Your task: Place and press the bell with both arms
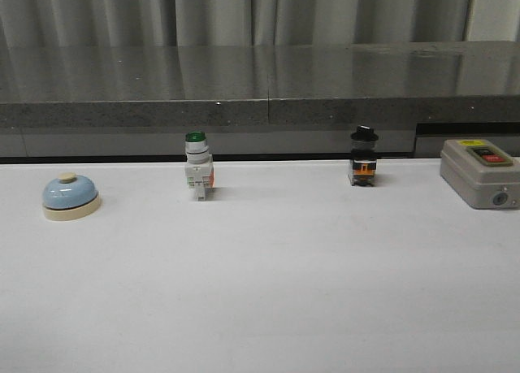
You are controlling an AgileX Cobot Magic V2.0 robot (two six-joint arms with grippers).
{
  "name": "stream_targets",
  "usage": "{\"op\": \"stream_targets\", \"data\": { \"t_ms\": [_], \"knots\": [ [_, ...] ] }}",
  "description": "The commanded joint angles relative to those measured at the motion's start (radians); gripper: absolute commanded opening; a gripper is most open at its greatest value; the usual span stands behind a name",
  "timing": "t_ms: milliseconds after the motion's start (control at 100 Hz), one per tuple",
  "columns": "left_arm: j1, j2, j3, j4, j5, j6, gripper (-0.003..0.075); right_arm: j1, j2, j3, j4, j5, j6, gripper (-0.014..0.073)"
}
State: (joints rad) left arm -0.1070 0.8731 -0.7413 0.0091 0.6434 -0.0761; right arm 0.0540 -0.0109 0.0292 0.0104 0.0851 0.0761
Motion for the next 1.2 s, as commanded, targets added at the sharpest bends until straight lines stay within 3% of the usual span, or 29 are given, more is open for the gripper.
{"op": "stream_targets", "data": {
  "t_ms": [0,380,500,620,700,1010,1190],
  "knots": [
    [0.001,0.087,-0.106,-0.003,0.002,-0.007,-0.0021,-0.003,-0.018,-0.020,-0.010,-0.080,-0.003,-0.0064],
    [0.001,0.251,-0.231,-0.009,0.034,-0.004,0.0009,-0.003,-0.018,-0.020,-0.010,-0.080,-0.003,-0.0064],
    [0.001,0.262,-0.231,-0.009,0.028,0.022,0.0202,-0.003,-0.018,-0.020,-0.010,-0.080,-0.003,-0.0064],
    [0.001,0.283,-0.231,-0.015,0.024,0.022,0.0547,-0.003,-0.018,-0.020,-0.010,-0.080,-0.003,-0.0064],
    [0.001,0.314,-0.231,-0.029,0.012,0.022,0.0689,-0.003,-0.018,-0.020,-0.010,-0.080,-0.003,-0.0064],
    [-0.054,0.503,-0.244,-0.034,-0.172,0.023,0.0655,-0.003,-0.018,-0.020,-0.010,-0.080,-0.003,-0.0064],
    [-0.075,0.663,-0.322,-0.034,-0.176,0.023,0.0655,-0.003,-0.018,-0.020,-0.010,-0.080,-0.003,-0.0064]
  ]
}}
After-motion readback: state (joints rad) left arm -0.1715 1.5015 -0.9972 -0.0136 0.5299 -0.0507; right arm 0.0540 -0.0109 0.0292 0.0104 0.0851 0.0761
